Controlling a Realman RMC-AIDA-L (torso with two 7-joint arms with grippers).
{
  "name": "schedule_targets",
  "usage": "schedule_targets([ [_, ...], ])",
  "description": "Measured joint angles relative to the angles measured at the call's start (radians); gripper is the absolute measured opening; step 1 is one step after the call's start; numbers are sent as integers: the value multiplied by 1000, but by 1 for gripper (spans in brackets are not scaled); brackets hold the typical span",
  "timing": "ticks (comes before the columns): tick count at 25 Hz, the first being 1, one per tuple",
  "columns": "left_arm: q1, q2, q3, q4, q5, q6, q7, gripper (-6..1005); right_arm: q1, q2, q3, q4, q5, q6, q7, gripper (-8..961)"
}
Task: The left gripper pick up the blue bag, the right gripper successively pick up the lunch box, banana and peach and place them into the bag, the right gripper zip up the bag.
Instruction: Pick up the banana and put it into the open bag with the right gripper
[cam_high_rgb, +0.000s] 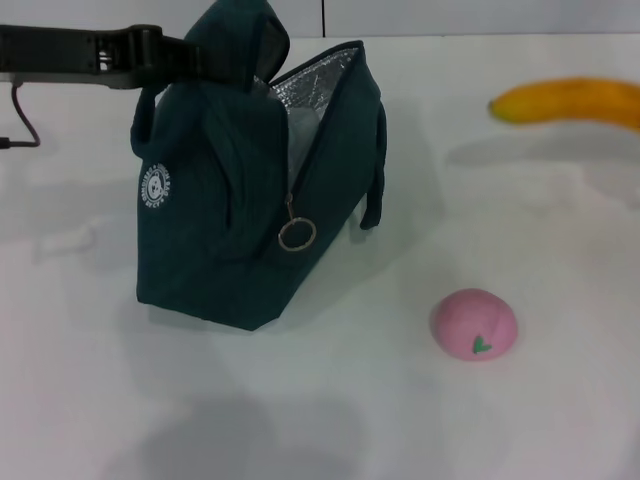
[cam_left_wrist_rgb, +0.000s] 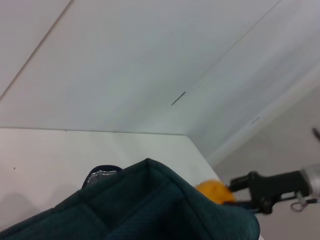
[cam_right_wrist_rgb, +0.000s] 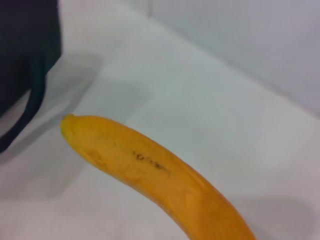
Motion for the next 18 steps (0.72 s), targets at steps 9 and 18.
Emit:
schedule_targets([
  [9, -2, -22, 0, -26, -4, 0, -1, 36, 86, -20, 69, -143, 19, -121, 13, 448],
  [18, -3, -49, 6, -29, -28, 2, -10, 36, 234, -20, 48, -176, 29, -279, 14, 448],
])
